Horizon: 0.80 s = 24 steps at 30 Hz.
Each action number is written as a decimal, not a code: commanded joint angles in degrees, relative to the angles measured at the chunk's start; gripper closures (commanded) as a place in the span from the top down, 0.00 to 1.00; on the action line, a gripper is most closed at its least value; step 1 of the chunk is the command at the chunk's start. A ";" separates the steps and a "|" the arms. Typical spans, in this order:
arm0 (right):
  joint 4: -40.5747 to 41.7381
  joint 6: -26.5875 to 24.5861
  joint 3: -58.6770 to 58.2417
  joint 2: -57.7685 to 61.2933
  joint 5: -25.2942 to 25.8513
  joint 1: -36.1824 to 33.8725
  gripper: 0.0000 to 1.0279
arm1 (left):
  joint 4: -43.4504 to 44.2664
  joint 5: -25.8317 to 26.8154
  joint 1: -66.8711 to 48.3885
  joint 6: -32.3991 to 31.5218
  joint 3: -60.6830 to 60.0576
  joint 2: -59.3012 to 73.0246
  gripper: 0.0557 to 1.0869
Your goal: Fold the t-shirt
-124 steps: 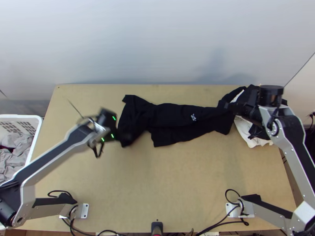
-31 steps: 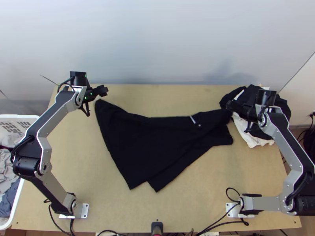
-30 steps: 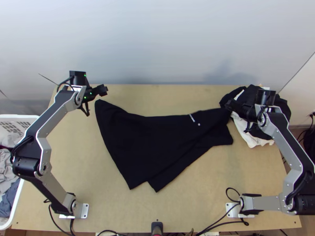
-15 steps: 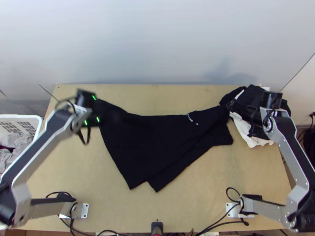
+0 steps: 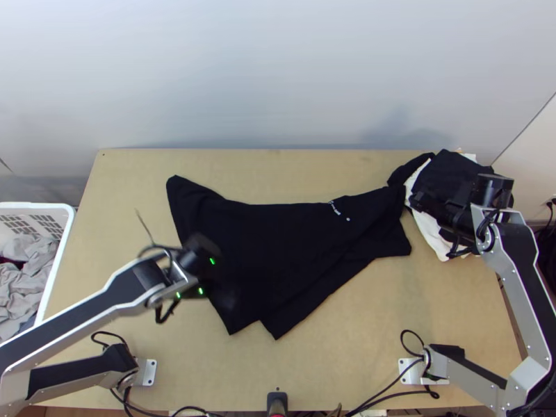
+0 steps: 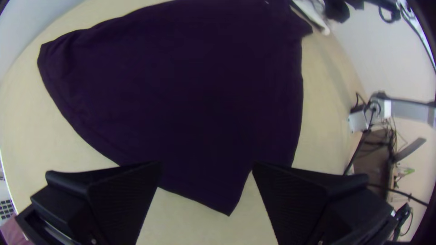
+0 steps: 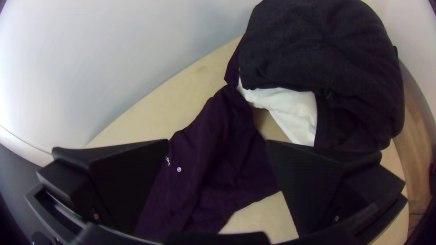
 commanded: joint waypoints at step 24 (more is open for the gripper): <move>-0.92 -1.85 -2.79 -0.31 0.94 -3.00 0.96 | 7.14 -1.69 -18.39 -0.73 -8.30 11.23 0.89</move>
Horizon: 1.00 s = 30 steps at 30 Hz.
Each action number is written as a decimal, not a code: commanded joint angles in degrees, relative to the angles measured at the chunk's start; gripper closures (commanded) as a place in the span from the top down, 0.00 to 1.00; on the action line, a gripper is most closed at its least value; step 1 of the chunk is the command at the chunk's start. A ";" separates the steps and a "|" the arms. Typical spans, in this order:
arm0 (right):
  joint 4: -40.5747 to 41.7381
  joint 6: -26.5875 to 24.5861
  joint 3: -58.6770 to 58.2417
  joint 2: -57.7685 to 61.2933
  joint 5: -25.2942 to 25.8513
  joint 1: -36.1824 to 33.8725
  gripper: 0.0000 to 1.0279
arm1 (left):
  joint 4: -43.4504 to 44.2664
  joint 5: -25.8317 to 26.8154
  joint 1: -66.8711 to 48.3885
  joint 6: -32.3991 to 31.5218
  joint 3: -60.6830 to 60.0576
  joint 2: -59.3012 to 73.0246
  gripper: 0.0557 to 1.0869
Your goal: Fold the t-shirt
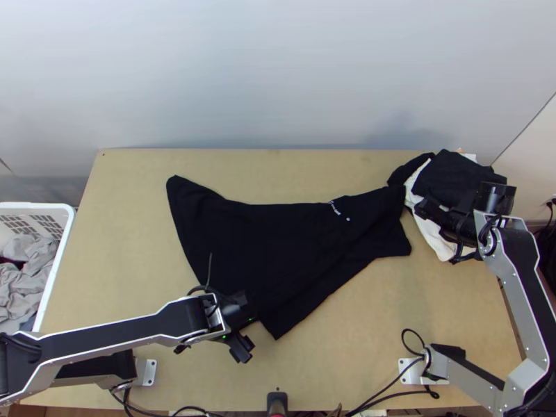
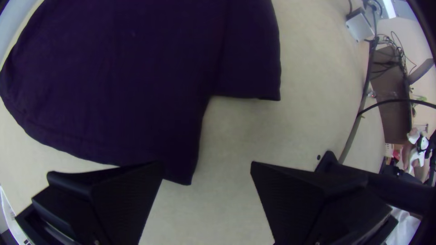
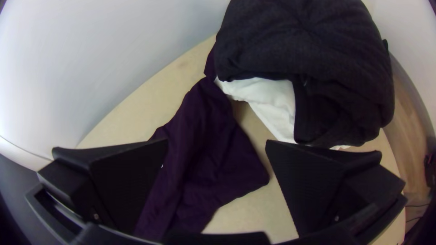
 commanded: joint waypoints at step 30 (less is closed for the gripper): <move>-1.68 -2.53 -3.88 10.83 -4.22 0.59 0.95 | 7.46 -8.81 24.40 5.55 4.43 -5.69 0.04</move>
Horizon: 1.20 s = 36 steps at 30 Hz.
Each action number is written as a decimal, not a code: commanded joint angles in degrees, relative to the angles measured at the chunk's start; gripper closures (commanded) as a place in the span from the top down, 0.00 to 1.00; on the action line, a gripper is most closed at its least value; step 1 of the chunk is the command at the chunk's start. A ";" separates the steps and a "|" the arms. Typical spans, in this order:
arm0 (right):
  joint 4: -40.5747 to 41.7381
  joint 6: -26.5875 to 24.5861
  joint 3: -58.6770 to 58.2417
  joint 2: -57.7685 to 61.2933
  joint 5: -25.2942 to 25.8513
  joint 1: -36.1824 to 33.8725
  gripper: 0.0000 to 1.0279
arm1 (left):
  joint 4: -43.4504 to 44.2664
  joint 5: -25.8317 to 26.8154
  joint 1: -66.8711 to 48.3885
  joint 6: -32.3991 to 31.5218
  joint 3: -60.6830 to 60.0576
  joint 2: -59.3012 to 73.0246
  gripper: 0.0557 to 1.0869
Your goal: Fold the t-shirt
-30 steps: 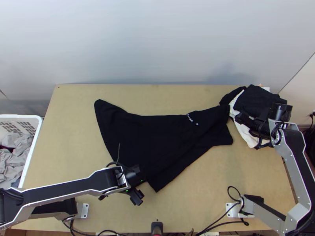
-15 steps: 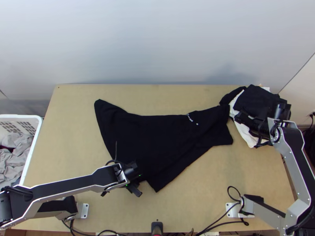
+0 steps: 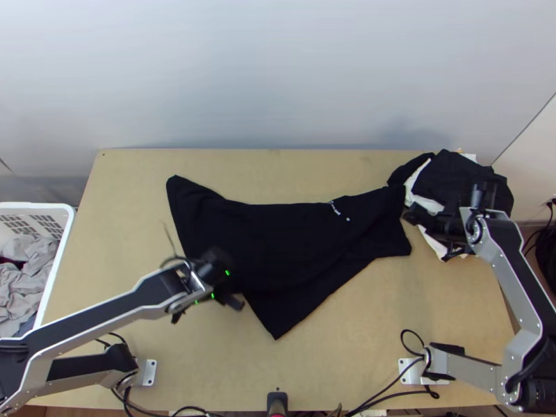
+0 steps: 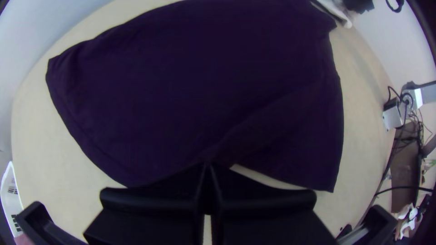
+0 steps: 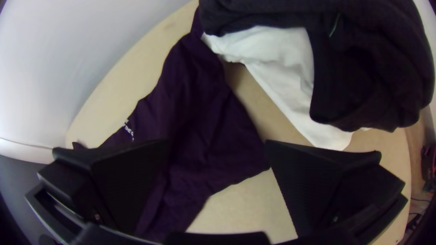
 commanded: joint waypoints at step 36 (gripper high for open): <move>13.13 -9.79 -7.71 13.22 -1.02 0.57 0.03 | -3.01 -0.09 24.23 9.06 16.97 -0.23 0.04</move>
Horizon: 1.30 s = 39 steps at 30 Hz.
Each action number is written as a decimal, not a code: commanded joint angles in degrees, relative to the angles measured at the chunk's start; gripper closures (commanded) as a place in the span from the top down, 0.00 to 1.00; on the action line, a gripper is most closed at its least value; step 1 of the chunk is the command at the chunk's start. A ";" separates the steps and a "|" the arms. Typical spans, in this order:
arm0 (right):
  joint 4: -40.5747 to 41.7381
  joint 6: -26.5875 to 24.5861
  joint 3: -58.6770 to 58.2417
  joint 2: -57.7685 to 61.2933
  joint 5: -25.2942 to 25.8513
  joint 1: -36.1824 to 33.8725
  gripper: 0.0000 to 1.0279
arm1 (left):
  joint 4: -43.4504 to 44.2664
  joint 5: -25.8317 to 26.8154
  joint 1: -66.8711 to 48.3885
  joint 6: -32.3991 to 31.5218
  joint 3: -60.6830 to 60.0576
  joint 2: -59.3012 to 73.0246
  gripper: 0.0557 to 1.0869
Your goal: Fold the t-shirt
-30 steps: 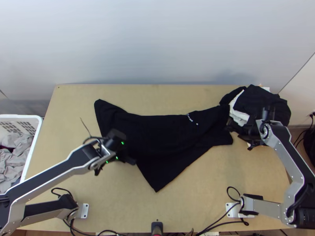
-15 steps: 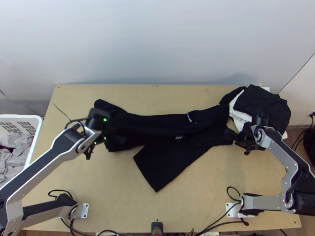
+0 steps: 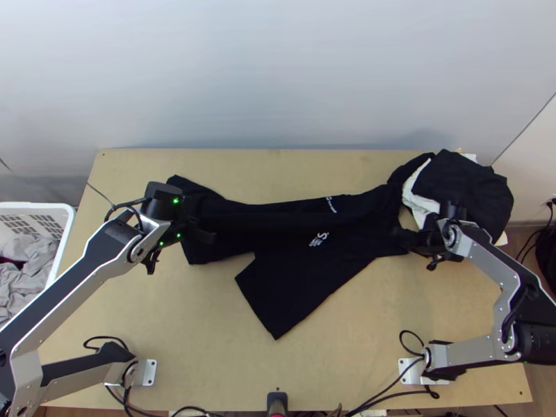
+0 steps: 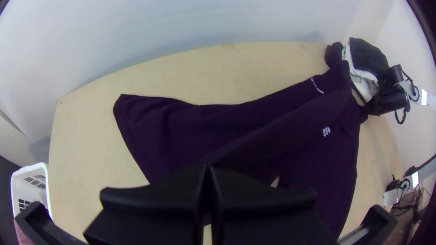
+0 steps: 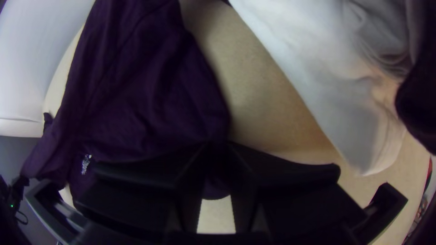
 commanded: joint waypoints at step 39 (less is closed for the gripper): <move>-36.62 5.30 84.35 -14.48 0.66 1.77 0.03 | -3.88 -10.51 16.03 14.71 52.74 -7.40 0.04</move>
